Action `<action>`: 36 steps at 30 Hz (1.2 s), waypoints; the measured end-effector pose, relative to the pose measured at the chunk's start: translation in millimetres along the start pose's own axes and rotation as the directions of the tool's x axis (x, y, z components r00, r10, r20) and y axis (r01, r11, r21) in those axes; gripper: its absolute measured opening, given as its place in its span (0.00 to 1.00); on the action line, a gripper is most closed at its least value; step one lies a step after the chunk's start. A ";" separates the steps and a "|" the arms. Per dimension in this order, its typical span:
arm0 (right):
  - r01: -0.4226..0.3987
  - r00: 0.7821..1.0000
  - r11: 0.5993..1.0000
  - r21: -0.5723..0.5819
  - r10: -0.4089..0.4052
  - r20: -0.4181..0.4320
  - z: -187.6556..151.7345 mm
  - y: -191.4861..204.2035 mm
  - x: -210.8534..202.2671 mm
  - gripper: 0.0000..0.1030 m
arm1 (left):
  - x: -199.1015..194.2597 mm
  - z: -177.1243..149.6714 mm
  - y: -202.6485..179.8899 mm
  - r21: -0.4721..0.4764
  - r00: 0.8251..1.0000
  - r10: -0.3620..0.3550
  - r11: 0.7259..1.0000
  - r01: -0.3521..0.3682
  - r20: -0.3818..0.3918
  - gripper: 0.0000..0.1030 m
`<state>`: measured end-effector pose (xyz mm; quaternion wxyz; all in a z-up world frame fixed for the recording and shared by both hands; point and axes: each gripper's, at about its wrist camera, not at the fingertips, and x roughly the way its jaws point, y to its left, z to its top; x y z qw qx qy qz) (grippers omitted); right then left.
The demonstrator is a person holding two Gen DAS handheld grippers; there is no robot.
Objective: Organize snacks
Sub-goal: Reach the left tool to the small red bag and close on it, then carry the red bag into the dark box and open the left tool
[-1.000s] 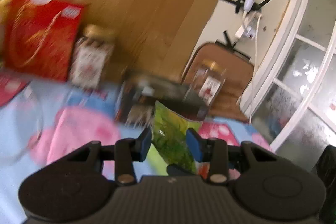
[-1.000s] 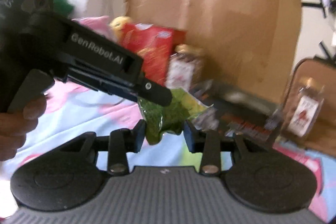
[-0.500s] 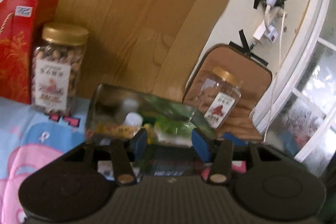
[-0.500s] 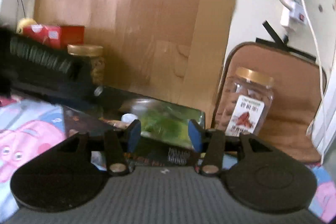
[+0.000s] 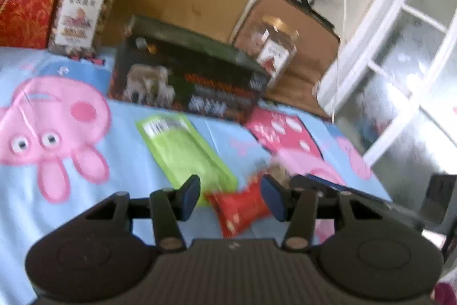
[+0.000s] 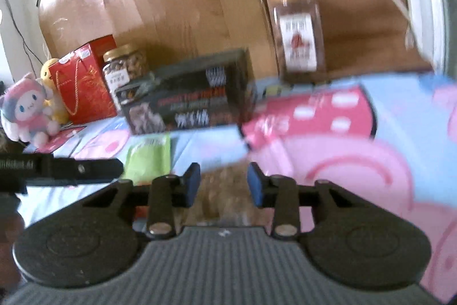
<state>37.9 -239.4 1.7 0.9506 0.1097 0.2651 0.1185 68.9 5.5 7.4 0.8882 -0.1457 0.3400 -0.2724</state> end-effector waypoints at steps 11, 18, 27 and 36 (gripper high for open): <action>-0.188 0.980 0.970 -0.152 0.176 -0.089 -36.2 70.4 -14.1 0.09 | -41.2 -24.9 23.1 -0.044 0.997 0.073 0.996 -0.073 0.020 0.44; -0.158 0.987 0.982 -0.108 0.152 -0.059 -32.9 56.7 -28.5 0.11 | -64.5 -21.9 44.4 -0.130 0.996 0.060 0.990 -0.052 0.060 0.45; -0.204 0.978 0.978 -0.040 0.202 -0.056 -22.1 52.4 -16.7 0.36 | -39.4 -21.0 53.7 -0.247 0.999 -0.052 0.967 0.054 0.015 0.54; -0.253 0.960 0.963 -0.096 0.237 -0.152 -35.4 82.0 5.2 0.06 | -26.9 -18.3 49.3 -0.229 0.995 -0.104 0.968 0.101 0.000 0.23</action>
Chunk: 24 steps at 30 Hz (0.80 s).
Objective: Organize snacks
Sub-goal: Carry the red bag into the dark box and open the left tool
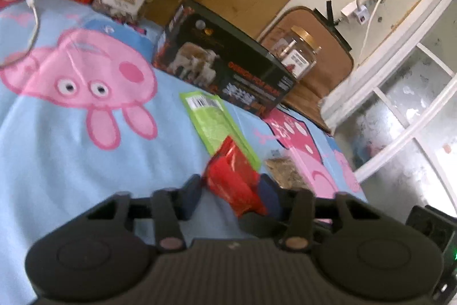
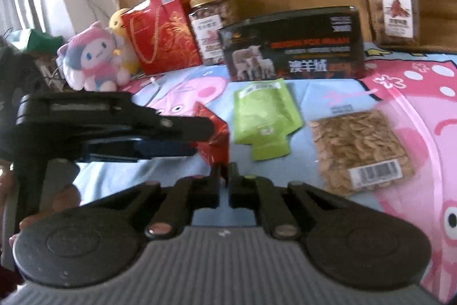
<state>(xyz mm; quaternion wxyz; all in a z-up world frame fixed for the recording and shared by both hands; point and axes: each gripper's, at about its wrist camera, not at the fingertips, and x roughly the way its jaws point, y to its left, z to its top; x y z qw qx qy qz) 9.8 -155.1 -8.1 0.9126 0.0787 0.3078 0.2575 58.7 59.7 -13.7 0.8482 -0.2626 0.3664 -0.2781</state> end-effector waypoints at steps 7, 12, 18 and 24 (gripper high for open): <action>0.010 0.999 0.996 -0.086 -0.006 0.045 2.6 16.2 -2.3 0.05 | -15.0 4.7 -1.1 -0.023 0.998 -0.045 0.999 0.046 0.034 0.21; 0.035 0.995 0.989 -0.141 -0.021 0.097 11.8 25.5 0.1 0.04 | -19.3 17.1 -11.6 0.017 0.996 -0.060 0.998 0.059 0.058 0.21; 0.084 0.985 0.976 -0.199 -0.052 0.162 53.3 25.6 13.7 0.04 | -11.6 63.1 -28.7 0.087 0.991 -0.055 0.995 0.045 0.118 0.22; 0.180 0.962 0.963 -0.201 -0.130 0.241 130.2 5.3 72.5 0.09 | 24.3 138.8 -38.8 0.129 0.970 0.093 0.984 -0.124 0.223 0.37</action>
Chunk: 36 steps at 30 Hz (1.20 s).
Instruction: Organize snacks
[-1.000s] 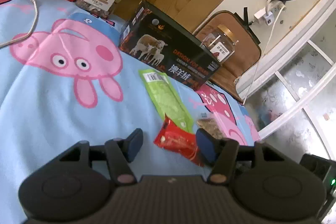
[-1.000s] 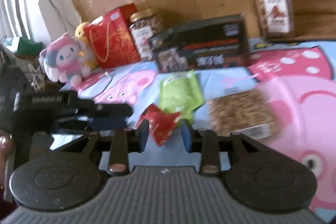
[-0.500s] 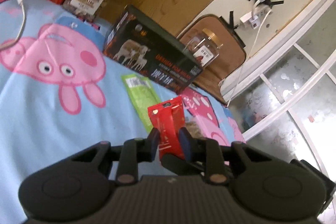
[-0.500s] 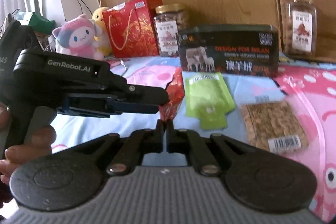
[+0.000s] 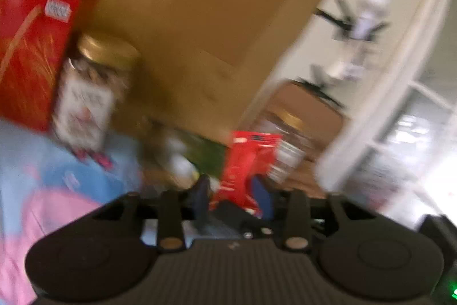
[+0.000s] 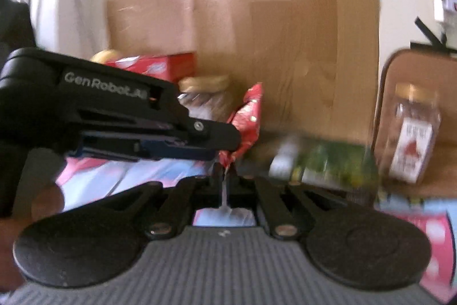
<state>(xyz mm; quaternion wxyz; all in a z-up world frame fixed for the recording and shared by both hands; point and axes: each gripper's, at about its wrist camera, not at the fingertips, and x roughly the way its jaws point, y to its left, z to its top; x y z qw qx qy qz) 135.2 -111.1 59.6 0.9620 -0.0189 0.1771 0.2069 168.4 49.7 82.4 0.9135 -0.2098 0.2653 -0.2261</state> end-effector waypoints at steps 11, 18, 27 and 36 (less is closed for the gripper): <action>0.007 0.997 0.984 0.177 0.006 -0.073 -49.2 -37.0 -26.1 0.15 | -28.4 -61.6 36.0 -0.056 0.998 -0.001 0.998 -0.003 -0.070 0.35; 0.010 0.972 0.972 0.235 0.045 -0.229 -68.2 -39.9 -9.2 0.38 | -39.2 -97.5 49.6 -0.132 0.989 -0.007 0.991 -0.012 -0.147 0.35; -0.150 0.954 0.985 0.089 0.167 -0.248 -80.6 16.2 -34.7 0.37 | -82.0 -106.1 58.2 -0.095 0.991 0.069 0.992 -0.080 -0.111 0.37; -0.323 0.920 0.946 -0.038 0.304 -0.246 -101.7 72.1 -87.7 0.49 | -110.7 -130.7 50.1 0.009 0.987 0.138 0.990 -0.137 -0.084 0.40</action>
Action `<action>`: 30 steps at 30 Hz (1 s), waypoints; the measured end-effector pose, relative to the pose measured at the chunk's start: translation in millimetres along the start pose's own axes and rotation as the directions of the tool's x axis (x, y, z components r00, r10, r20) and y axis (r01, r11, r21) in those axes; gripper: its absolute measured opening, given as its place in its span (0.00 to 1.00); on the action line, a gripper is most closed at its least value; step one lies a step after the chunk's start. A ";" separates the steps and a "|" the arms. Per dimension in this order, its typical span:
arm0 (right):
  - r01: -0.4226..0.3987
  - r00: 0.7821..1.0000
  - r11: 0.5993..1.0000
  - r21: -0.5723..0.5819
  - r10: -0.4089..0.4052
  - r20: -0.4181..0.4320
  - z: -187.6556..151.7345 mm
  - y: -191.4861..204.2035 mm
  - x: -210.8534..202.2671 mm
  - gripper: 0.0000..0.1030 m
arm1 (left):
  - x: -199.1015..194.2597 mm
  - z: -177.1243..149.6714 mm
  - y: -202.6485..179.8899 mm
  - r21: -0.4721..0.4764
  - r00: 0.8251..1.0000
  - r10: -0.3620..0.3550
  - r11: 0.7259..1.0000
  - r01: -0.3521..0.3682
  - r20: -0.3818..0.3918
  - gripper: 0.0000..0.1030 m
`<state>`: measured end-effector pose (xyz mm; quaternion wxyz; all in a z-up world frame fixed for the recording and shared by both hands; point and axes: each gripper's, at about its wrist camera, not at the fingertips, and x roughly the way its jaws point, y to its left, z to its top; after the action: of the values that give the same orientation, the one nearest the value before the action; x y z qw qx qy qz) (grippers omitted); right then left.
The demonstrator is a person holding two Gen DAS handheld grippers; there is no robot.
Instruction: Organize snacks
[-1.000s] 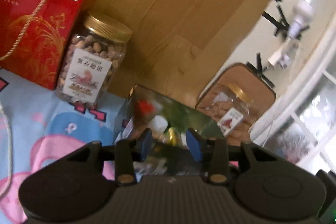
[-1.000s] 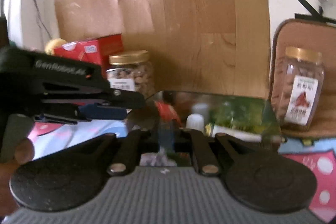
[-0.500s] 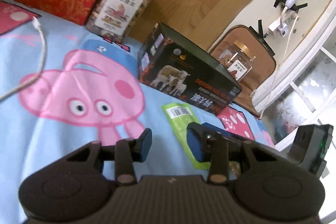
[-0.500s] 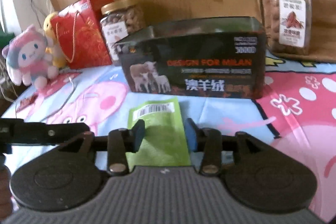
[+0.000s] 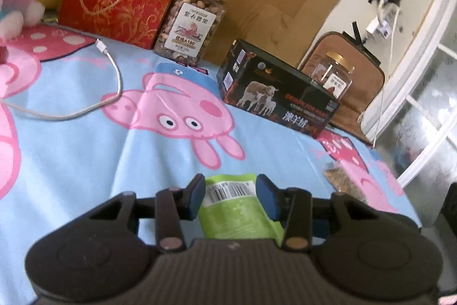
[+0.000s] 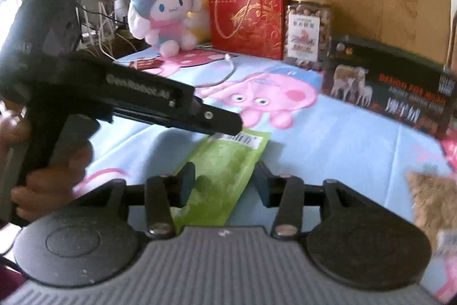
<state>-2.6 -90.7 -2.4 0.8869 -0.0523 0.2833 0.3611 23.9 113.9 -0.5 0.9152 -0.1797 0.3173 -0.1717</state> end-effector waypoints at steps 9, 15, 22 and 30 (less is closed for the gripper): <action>-0.080 0.997 0.988 0.131 0.081 0.000 -12.5 -1.4 -17.5 0.54 | -18.4 -13.5 -14.9 0.065 0.999 0.023 0.998 -0.020 -0.037 0.51; -0.234 0.971 0.892 0.388 0.237 0.039 -13.4 -30.8 -13.2 0.48 | -31.3 -25.5 1.1 -0.020 0.999 -0.020 1.000 0.020 -0.033 0.43; -0.232 0.964 0.773 0.591 0.266 0.031 -13.0 -46.0 2.8 0.04 | -33.3 -18.3 31.0 -0.199 0.993 -0.114 0.974 0.106 -0.030 0.46; -0.243 0.967 0.766 0.596 0.237 0.090 -9.2 -51.7 -19.0 0.02 | -31.6 -15.8 38.3 -0.261 0.987 -0.158 0.955 0.144 -0.036 0.56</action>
<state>16.8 -143.0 -5.6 0.8051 0.2704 0.3836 0.3627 -2.0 157.5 -12.5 0.8589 -0.3159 0.3480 -0.2035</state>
